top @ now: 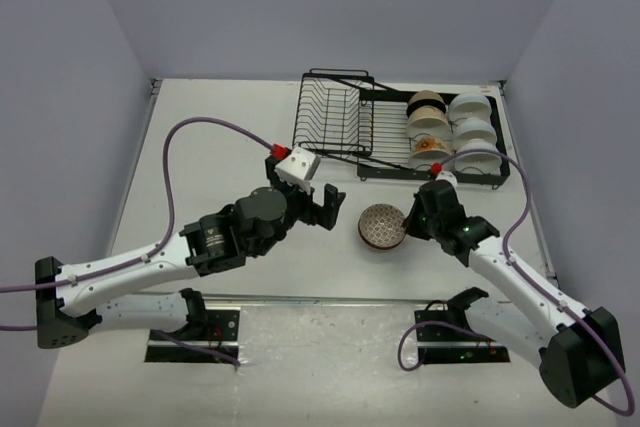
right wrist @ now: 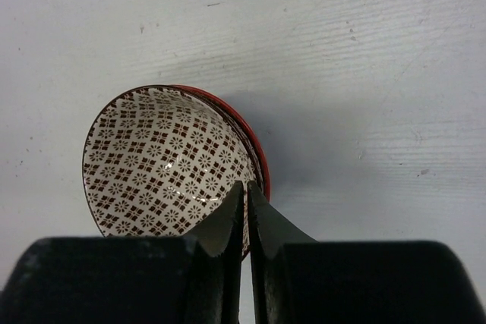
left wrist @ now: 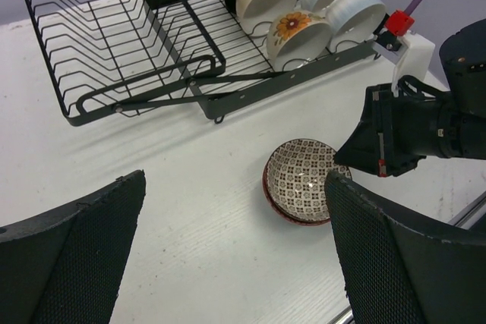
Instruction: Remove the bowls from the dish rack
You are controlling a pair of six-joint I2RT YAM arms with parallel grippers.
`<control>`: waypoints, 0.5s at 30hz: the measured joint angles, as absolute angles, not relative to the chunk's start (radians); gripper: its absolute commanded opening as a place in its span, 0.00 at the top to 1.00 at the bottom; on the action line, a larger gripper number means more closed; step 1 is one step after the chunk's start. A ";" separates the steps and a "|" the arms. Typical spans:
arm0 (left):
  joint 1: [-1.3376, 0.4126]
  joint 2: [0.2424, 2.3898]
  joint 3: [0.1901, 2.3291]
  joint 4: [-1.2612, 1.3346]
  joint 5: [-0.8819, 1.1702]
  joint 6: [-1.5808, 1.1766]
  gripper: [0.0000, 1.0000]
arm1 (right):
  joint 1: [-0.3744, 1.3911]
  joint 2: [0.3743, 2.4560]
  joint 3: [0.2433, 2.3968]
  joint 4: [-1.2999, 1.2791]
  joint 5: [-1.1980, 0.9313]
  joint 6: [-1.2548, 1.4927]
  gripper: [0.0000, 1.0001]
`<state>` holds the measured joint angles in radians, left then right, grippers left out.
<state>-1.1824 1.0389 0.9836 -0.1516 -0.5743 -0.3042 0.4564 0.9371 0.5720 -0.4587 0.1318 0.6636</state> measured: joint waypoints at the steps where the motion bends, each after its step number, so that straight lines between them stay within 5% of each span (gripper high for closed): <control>1: -1.180 1.047 0.984 -0.151 -0.571 -0.304 0.00 | 0.456 0.941 0.572 -0.458 0.130 0.664 0.95; 5: -1.171 1.079 0.984 -0.152 -0.561 -0.308 0.00 | 0.457 0.932 0.572 -0.461 0.128 0.664 0.93; 13: -1.110 1.169 1.057 -0.176 -0.526 -0.363 0.00 | 0.452 0.773 0.676 -0.575 0.161 0.655 0.59; 14: -1.103 1.176 1.066 -0.182 -0.524 -0.376 0.00 | 0.446 0.748 0.698 -0.580 0.167 0.653 0.52; 15: -1.097 1.180 1.075 -0.192 -0.524 -0.387 0.00 | 0.437 0.732 0.717 -0.581 0.171 0.652 0.17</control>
